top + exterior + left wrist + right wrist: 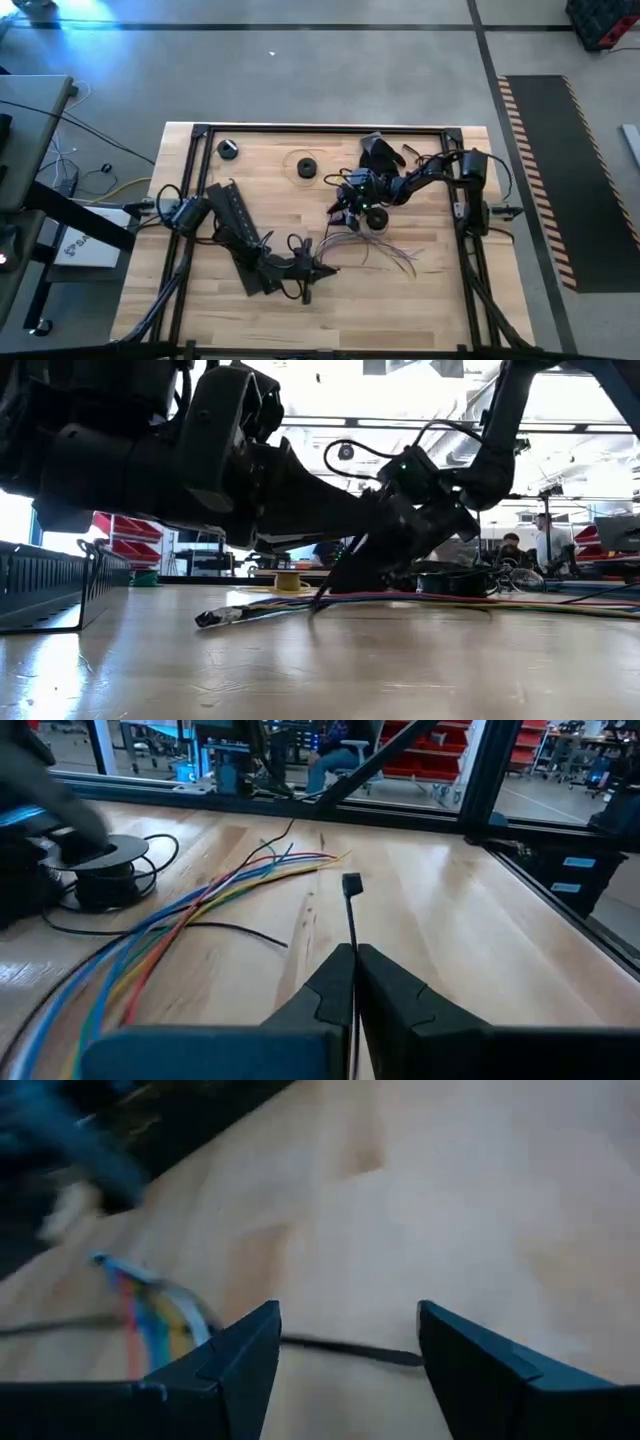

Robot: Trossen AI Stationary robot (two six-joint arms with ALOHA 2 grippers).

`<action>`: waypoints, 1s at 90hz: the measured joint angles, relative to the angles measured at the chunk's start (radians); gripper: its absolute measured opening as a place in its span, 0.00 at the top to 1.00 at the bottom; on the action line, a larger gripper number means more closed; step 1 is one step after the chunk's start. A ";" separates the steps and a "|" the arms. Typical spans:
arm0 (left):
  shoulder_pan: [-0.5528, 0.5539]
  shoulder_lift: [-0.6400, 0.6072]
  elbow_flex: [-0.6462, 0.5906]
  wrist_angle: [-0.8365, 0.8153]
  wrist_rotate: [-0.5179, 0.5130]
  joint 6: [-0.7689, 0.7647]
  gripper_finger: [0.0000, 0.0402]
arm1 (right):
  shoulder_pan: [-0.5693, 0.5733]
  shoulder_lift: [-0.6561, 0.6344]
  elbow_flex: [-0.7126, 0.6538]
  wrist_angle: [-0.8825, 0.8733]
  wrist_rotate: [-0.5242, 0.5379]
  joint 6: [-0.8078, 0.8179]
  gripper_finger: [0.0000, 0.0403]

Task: Ziptie cables
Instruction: Wrap the cables together using a black zip tie

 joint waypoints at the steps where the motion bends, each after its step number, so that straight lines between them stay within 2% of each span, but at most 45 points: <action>1: 0.000 0.000 0.000 0.000 0.000 0.000 1.00 | 0.000 0.000 0.000 0.000 -0.006 0.001 0.46; 22: 0.001 0.000 0.000 -0.002 -0.003 0.000 1.00 | 0.012 0.001 -0.001 -0.006 -0.052 0.034 0.47; 52: 0.001 0.000 0.000 -0.002 -0.004 0.000 1.00 | 0.066 0.002 -0.002 0.028 -0.001 0.085 0.59; 69: 0.001 0.000 0.000 -0.003 -0.005 0.000 1.00 | 0.089 0.003 -0.005 0.013 0.004 -0.017 0.62; 90: 0.001 0.000 0.000 -0.007 -0.005 0.000 1.00 | 0.127 0.004 -0.004 -0.005 0.137 -0.061 0.57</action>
